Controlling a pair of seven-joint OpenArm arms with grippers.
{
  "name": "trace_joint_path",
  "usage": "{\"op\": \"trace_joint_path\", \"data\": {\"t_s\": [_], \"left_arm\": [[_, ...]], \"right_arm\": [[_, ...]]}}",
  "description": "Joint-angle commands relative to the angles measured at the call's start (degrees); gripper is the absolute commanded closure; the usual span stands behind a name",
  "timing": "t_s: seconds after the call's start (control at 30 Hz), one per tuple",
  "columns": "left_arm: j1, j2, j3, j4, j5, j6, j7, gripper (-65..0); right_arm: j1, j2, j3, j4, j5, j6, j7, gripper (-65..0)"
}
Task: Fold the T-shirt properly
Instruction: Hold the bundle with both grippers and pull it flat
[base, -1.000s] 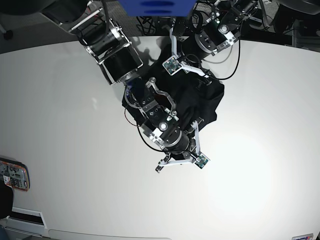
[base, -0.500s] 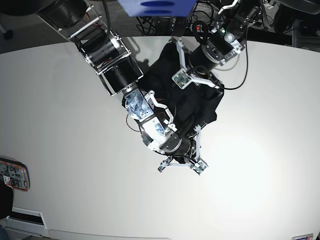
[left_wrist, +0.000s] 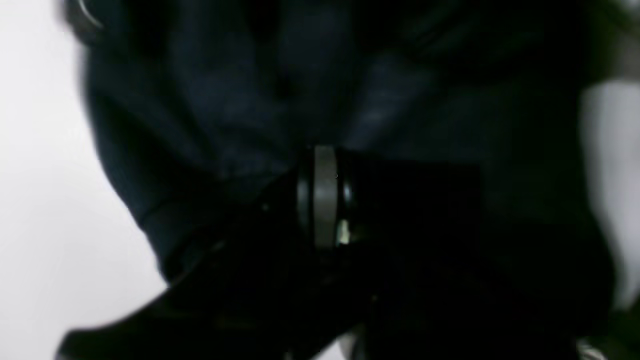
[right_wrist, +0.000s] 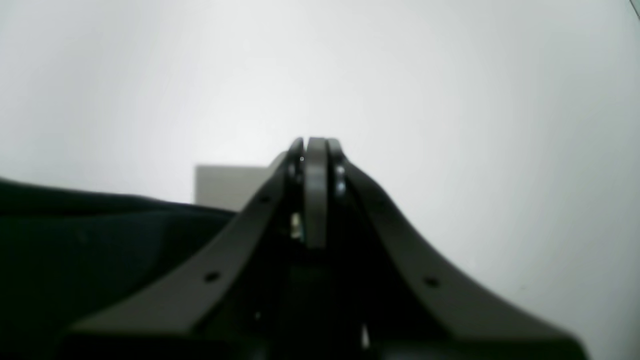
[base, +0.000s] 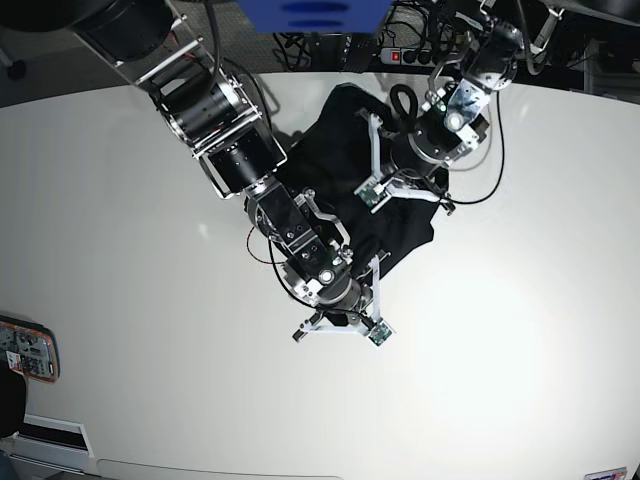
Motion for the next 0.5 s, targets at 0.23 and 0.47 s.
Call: {"op": "trace_joint_path", "data": {"t_s": [0.23,0.47], "left_arm": [[1.70,-2.86,-0.25,0.94,0.12,0.31,-1.04,0.0],[2.85,-6.82,-6.67,1.03,0.21,0.31,-5.44,0.0]], "right_arm": [[1.74,-0.56,0.04,0.93,-1.32,-0.38,0.97,0.0],[1.65,3.31,0.30,1.55,-1.41,-0.38,0.62,0.0]]}}
